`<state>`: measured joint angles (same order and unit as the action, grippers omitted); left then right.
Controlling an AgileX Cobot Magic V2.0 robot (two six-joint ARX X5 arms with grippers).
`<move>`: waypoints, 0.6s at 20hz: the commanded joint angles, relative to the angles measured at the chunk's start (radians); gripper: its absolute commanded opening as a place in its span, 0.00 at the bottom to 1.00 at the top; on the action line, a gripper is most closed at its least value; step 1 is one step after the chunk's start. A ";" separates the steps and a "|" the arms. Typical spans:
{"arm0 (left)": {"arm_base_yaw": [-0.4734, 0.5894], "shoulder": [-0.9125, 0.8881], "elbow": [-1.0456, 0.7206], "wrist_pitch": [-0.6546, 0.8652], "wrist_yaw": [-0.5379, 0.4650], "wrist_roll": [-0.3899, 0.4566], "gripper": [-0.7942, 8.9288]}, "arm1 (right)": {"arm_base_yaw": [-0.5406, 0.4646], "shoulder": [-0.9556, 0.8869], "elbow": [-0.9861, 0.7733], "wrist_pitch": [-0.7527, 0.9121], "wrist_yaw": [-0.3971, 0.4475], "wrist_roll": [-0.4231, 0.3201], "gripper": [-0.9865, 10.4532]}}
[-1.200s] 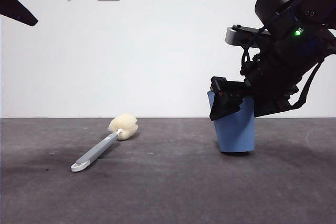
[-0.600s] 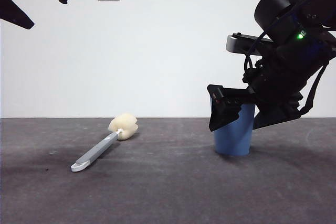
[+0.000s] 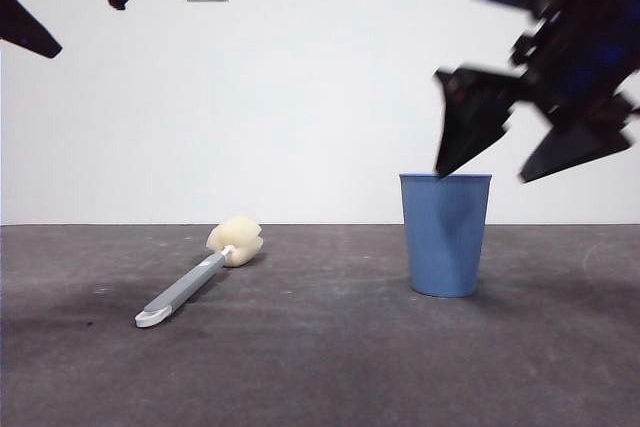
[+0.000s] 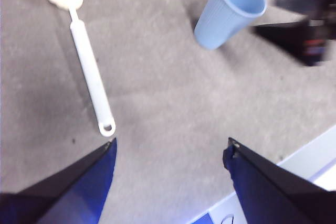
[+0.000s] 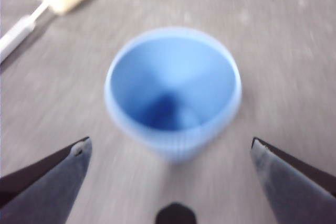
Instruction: Pick up the cup brush,pick up the cup,insert the brush into the cup,clean the cup,put the cup brush back,put the cup back to the fixed position on the table
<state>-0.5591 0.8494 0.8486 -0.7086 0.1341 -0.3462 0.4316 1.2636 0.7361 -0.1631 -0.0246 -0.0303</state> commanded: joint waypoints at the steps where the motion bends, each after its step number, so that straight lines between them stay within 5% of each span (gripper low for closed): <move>1: -0.002 -0.002 -0.008 -0.026 -0.001 0.038 0.44 | 0.003 -0.132 -0.007 -0.160 -0.042 0.054 0.53; 8: -0.002 -0.002 -0.008 -0.104 0.033 0.098 0.43 | 0.032 -0.454 0.006 -0.532 -0.210 0.175 0.51; 10: -0.002 -0.002 -0.008 -0.112 0.060 0.113 0.42 | 0.040 -0.502 0.006 -0.591 -0.259 0.208 0.37; 12: -0.002 -0.002 -0.008 -0.121 0.071 0.113 0.19 | 0.043 -0.527 0.006 -0.649 -0.266 0.213 0.16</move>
<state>-0.5591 0.8494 0.8486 -0.8291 0.1989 -0.2497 0.4732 0.7357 0.7368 -0.8143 -0.2890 0.1638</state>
